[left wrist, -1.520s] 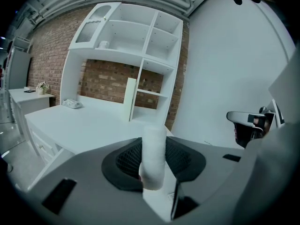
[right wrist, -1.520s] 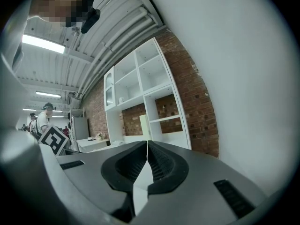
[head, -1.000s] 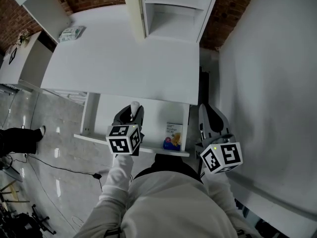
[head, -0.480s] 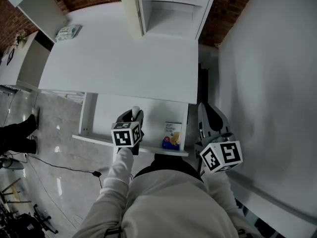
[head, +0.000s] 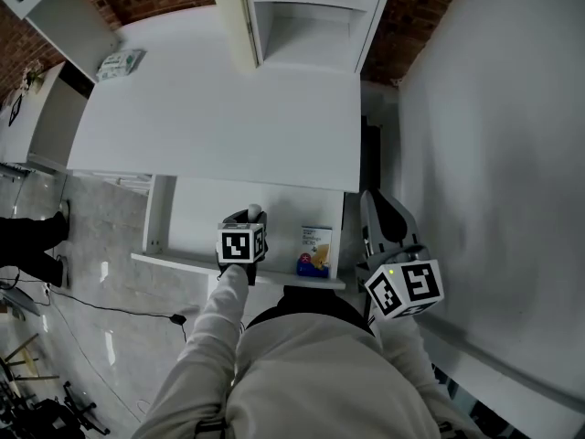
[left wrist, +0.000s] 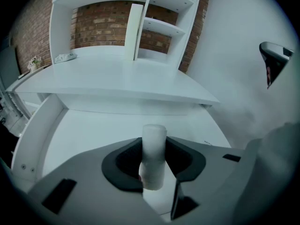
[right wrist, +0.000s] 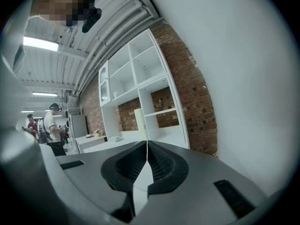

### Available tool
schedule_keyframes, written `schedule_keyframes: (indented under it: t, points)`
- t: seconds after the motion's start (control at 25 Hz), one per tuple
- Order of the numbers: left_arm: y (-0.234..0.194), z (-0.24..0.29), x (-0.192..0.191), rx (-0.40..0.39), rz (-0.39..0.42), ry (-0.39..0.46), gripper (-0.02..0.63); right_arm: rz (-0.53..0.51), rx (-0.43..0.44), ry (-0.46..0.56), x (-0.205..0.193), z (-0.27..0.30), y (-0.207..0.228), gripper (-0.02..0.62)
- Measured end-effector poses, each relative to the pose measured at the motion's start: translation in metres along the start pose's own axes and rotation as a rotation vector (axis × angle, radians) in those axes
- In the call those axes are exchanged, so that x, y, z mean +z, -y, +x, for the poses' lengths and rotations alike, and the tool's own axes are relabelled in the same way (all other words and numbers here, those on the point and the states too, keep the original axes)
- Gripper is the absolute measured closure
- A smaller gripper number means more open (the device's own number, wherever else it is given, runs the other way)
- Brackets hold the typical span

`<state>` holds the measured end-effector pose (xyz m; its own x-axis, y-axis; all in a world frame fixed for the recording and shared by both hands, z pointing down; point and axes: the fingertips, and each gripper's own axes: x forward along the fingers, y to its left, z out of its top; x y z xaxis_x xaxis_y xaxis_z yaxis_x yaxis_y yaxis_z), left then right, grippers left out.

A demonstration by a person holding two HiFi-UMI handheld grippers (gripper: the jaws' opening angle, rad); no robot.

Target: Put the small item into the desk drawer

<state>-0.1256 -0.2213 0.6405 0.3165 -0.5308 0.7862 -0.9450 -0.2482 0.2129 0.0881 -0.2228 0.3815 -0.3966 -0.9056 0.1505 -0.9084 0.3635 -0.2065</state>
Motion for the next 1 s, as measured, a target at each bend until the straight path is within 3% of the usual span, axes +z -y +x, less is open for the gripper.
schedule_keyframes:
  t: [0.16,0.48,0.84,1.0]
  points:
    - [-0.005,0.008,-0.008,0.015,0.014,-0.052,0.459,-0.005,0.011,-0.005,0.0,0.002,-0.005,0.566]
    - [-0.02,0.03,-0.029,0.039,-0.055,-0.148,0.459,0.003,0.014,-0.017,-0.004,0.007,-0.007,0.566]
    - [-0.025,0.044,-0.05,0.083,-0.012,-0.252,0.459,-0.004,0.012,-0.023,-0.005,0.007,-0.006,0.566]
    - [-0.026,0.059,-0.063,0.071,-0.031,-0.278,0.458,-0.006,0.016,-0.026,-0.005,0.007,-0.006,0.566]
